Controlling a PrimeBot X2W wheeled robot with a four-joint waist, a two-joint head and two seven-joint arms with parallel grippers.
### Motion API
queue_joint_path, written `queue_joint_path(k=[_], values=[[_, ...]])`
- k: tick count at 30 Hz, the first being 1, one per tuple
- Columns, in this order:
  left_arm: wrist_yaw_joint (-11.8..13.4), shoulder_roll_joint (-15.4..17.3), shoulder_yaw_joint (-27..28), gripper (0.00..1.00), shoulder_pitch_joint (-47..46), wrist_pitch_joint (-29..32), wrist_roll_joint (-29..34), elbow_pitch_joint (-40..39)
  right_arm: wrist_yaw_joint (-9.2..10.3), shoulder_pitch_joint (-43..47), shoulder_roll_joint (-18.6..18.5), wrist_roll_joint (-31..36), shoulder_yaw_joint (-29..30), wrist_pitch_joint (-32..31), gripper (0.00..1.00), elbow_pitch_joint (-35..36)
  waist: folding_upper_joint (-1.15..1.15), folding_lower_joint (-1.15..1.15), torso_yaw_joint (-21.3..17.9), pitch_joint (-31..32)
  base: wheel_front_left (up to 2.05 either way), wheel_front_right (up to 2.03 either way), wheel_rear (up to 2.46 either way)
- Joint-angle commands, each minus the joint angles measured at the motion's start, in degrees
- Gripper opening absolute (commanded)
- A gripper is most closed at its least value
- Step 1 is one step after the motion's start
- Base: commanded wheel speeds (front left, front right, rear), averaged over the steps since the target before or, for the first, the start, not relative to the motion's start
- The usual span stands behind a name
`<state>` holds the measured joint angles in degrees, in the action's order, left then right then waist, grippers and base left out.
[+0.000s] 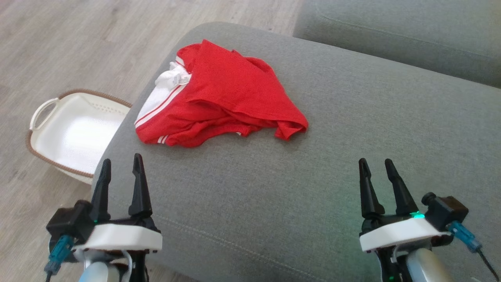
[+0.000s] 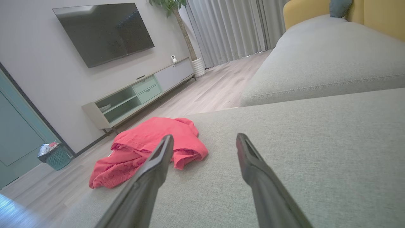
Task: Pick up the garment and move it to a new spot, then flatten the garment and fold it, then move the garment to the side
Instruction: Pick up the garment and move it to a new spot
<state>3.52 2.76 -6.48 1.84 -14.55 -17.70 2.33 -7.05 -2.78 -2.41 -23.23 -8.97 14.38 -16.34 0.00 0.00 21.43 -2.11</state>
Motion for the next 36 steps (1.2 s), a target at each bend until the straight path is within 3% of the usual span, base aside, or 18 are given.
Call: queue_joint_path(k=[1,9,18,28,32,33,36], values=[[-0.06,0.12,2.22,1.0,-1.7,-0.45,0.42,-2.25,-0.44,-1.13,-0.46,-0.43,-1.71,0.62,1.0,1.27,0.0,0.0,0.85,0.05,0.0,0.0,0.0],[0.33,0.12,2.87,1.0,-1.4,-0.45,0.17,-2.87,-0.44,-1.79,-0.46,-0.63,-2.68,0.62,1.0,1.08,0.0,0.0,0.65,-0.39,0.0,0.0,0.0],[0.09,0.12,5.37,1.0,-2.26,-0.45,0.84,-4.02,-0.44,-2.41,-0.46,-0.63,-2.65,0.62,1.0,1.64,0.0,0.0,-2.13,-1.83,0.0,0.0,0.0],[-3.69,0.74,12.21,1.0,-8.98,-0.45,3.82,-2.74,-0.44,-4.78,-0.46,1.48,0.69,0.62,1.0,4.92,0.0,0.0,-7.79,-7.34,0.0,0.0,0.0],[-5.75,3.65,14.68,1.0,-16.12,-0.45,3.94,0.66,-0.44,-6.33,-0.46,3.15,3.49,0.62,1.0,7.26,0.0,0.0,-9.95,-11.55,0.0,0.0,0.0],[-6.73,5.88,14.94,1.0,-20.4,0.19,3.68,3.97,-0.44,-7.14,-0.46,4.02,4.89,0.62,1.0,8.41,0.0,0.0,-10.84,-13.66,0.0,0.0,0.0],[-8.39,9.18,14.43,1.0,-27.83,5.39,2.0,9.65,-0.44,-8.38,-0.46,4.94,6.6,0.62,1.0,10.1,0.0,0.0,-11.99,-16.86,0.0,0.0,0.0]])
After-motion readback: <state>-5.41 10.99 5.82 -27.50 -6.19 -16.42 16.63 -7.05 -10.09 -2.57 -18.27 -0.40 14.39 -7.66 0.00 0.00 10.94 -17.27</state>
